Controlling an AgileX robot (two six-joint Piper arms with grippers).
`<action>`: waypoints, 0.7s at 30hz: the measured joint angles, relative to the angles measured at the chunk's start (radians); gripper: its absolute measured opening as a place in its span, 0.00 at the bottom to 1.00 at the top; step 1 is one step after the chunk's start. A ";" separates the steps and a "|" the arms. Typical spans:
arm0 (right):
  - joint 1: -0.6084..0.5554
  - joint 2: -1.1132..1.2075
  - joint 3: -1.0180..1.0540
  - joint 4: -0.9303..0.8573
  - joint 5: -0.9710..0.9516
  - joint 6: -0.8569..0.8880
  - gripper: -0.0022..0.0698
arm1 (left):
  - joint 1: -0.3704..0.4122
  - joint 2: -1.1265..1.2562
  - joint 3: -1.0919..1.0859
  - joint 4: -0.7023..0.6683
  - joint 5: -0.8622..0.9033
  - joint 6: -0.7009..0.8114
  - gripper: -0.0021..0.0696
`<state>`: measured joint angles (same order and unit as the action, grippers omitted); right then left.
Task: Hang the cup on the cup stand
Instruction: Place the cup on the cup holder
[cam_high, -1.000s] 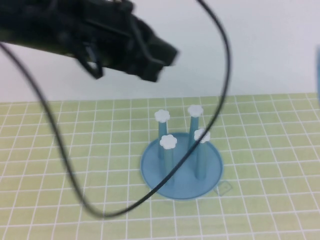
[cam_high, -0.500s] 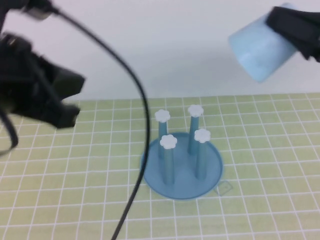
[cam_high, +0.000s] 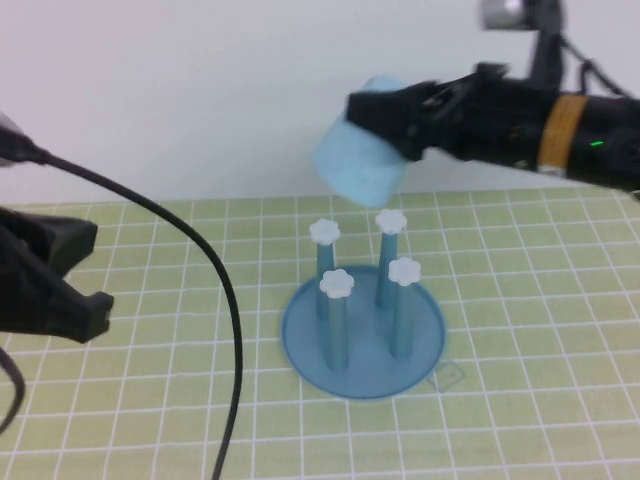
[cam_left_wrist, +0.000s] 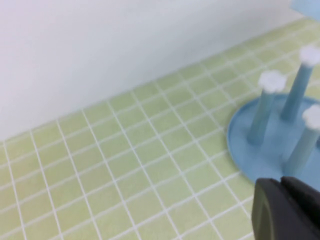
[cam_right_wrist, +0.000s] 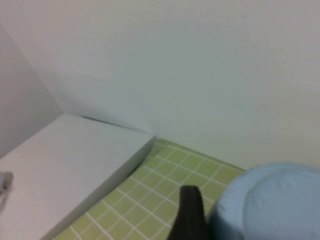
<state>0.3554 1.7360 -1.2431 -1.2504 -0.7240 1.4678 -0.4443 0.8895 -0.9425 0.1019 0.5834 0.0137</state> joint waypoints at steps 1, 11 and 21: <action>0.021 0.024 -0.016 -0.005 0.017 -0.013 0.79 | 0.000 0.000 0.011 0.007 -0.005 -0.005 0.03; 0.128 0.198 -0.124 -0.023 0.198 -0.118 0.79 | 0.000 0.000 0.061 0.107 -0.022 -0.045 0.03; 0.131 0.280 -0.134 -0.056 0.241 -0.144 0.79 | 0.000 0.000 0.061 0.111 -0.043 -0.047 0.03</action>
<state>0.4869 2.0157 -1.3766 -1.3064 -0.4830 1.3237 -0.4443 0.8895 -0.8819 0.2128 0.5404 -0.0336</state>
